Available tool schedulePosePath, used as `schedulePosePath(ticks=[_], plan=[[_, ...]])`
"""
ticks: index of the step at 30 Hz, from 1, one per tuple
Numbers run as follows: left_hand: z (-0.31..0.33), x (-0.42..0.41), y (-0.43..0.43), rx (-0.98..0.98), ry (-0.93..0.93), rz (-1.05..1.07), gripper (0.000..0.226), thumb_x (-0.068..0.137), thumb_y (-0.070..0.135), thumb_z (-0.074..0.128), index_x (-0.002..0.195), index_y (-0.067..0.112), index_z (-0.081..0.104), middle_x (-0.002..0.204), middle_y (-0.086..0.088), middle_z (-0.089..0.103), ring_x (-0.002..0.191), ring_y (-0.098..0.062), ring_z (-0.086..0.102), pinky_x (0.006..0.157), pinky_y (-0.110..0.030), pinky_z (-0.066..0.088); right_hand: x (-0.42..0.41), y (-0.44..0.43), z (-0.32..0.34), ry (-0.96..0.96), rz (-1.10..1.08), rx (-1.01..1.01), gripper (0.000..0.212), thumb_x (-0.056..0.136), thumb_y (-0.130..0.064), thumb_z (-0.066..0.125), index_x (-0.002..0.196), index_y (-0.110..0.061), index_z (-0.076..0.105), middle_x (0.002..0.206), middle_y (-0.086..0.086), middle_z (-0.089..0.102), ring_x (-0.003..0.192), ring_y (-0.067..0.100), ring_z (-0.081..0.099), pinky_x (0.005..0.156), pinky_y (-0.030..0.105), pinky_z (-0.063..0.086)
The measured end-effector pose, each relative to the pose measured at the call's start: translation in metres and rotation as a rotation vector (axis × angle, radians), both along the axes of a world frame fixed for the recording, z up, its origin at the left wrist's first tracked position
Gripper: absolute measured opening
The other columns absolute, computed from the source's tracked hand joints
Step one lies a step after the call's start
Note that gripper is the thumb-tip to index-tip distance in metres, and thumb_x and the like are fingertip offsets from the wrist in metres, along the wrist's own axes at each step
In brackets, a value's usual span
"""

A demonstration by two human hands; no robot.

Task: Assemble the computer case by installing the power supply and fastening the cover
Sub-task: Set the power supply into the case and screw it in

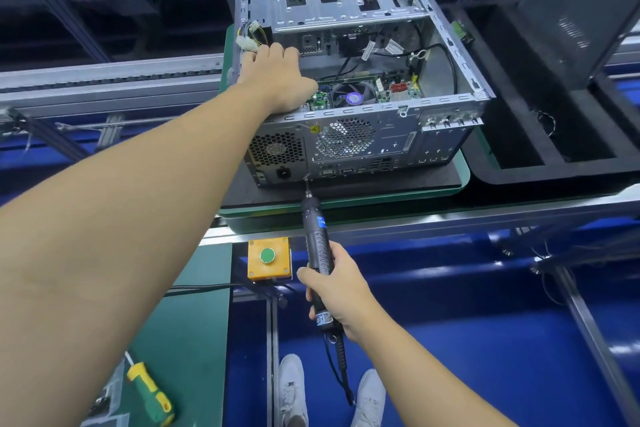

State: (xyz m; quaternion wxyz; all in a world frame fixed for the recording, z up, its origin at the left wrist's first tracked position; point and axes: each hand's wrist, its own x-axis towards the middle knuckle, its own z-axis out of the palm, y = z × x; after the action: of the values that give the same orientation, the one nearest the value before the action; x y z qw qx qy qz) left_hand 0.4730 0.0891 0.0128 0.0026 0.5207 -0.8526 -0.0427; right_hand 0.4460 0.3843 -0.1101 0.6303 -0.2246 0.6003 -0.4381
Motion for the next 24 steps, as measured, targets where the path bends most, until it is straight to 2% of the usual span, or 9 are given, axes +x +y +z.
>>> schedulePosePath(ticks=[2, 4, 7, 9, 11, 15, 20, 22, 24], plan=[[0.008, 0.0, -0.004, 0.028, -0.079, -0.014, 0.074, 0.079, 0.056, 0.043, 0.142, 0.017, 0.04, 0.136, -0.015, 0.048, 0.129, -0.037, 0.041, 0.106, -0.053, 0.027, -0.002, 0.001, 0.001, 0.0, 0.013, -0.001, 0.04, 0.089, -0.015, 0.073, 0.114, -0.039, 0.053, 0.092, 0.004, 0.062, 0.058, 0.009, 0.06, 0.052, 0.03, 0.055], [0.019, 0.0, -0.01, 0.091, -0.147, -0.026, 0.068, 0.075, 0.058, 0.048, 0.131, 0.019, 0.046, 0.118, -0.012, 0.057, 0.112, -0.037, 0.051, 0.103, -0.054, 0.035, -0.002, 0.001, 0.001, 0.0, 0.013, -0.004, 0.04, 0.09, -0.015, 0.072, 0.114, -0.039, 0.052, 0.094, 0.005, 0.062, 0.059, 0.009, 0.061, 0.052, 0.03, 0.055], [0.038, -0.007, -0.02, 0.2, -0.167, -0.042, 0.057, 0.073, 0.065, 0.052, 0.1, 0.015, 0.057, 0.098, -0.004, 0.057, 0.096, -0.032, 0.054, 0.09, -0.047, 0.048, 0.003, 0.0, 0.0, -0.001, 0.002, -0.006, 0.04, 0.089, -0.013, 0.072, 0.116, -0.036, 0.052, 0.093, 0.005, 0.06, 0.059, 0.01, 0.06, 0.052, 0.03, 0.055], [0.045, -0.014, -0.025, 0.173, -0.196, -0.064, 0.053, 0.073, 0.068, 0.056, 0.079, 0.016, 0.054, 0.088, -0.004, 0.059, 0.087, -0.032, 0.057, 0.083, -0.044, 0.051, 0.005, 0.0, -0.001, 0.0, -0.004, -0.011, 0.039, 0.09, -0.013, 0.072, 0.116, -0.033, 0.053, 0.09, 0.004, 0.059, 0.058, 0.012, 0.058, 0.051, 0.031, 0.055], [0.044, -0.02, -0.027, 0.167, -0.222, -0.055, 0.053, 0.074, 0.066, 0.061, 0.084, 0.015, 0.054, 0.096, -0.005, 0.059, 0.087, -0.032, 0.057, 0.08, -0.043, 0.05, 0.006, 0.0, -0.003, 0.016, -0.001, -0.014, 0.039, 0.09, -0.013, 0.073, 0.117, -0.034, 0.053, 0.088, 0.002, 0.06, 0.058, 0.013, 0.058, 0.051, 0.03, 0.054], [0.033, -0.022, -0.029, 0.24, -0.233, -0.002, 0.045, 0.066, 0.058, 0.068, 0.087, 0.02, 0.059, 0.105, -0.007, 0.061, 0.093, -0.035, 0.06, 0.09, -0.048, 0.052, 0.003, 0.001, -0.004, 0.034, 0.011, -0.018, 0.043, 0.089, -0.015, 0.074, 0.117, -0.038, 0.052, 0.087, 0.0, 0.06, 0.058, 0.011, 0.059, 0.051, 0.03, 0.054], [0.032, -0.018, -0.037, 0.264, -0.182, -0.007, 0.029, 0.067, 0.049, 0.064, 0.073, 0.021, 0.061, 0.094, -0.006, 0.063, 0.087, -0.034, 0.06, 0.093, -0.051, 0.051, -0.001, 0.001, -0.005, 0.069, 0.025, -0.004, 0.048, 0.089, -0.017, 0.074, 0.12, -0.045, 0.05, 0.086, -0.002, 0.063, 0.059, 0.008, 0.06, 0.052, 0.03, 0.055], [0.028, -0.016, -0.042, 0.275, -0.146, -0.021, 0.03, 0.075, 0.042, 0.064, 0.056, 0.019, 0.065, 0.072, -0.002, 0.063, 0.072, -0.03, 0.057, 0.087, -0.047, 0.053, -0.002, 0.002, -0.006, 0.077, 0.031, -0.004, 0.053, 0.088, -0.017, 0.074, 0.116, -0.053, 0.048, 0.088, -0.002, 0.064, 0.06, 0.008, 0.061, 0.052, 0.03, 0.055], [0.023, -0.016, -0.048, 0.273, -0.131, -0.043, 0.037, 0.083, 0.032, 0.062, 0.046, 0.029, 0.068, 0.072, 0.003, 0.06, 0.07, -0.024, 0.054, 0.077, -0.041, 0.05, -0.002, 0.002, -0.008, 0.082, 0.034, -0.002, 0.056, 0.087, -0.017, 0.074, 0.112, -0.059, 0.047, 0.091, 0.0, 0.065, 0.061, 0.008, 0.061, 0.053, 0.03, 0.055]])
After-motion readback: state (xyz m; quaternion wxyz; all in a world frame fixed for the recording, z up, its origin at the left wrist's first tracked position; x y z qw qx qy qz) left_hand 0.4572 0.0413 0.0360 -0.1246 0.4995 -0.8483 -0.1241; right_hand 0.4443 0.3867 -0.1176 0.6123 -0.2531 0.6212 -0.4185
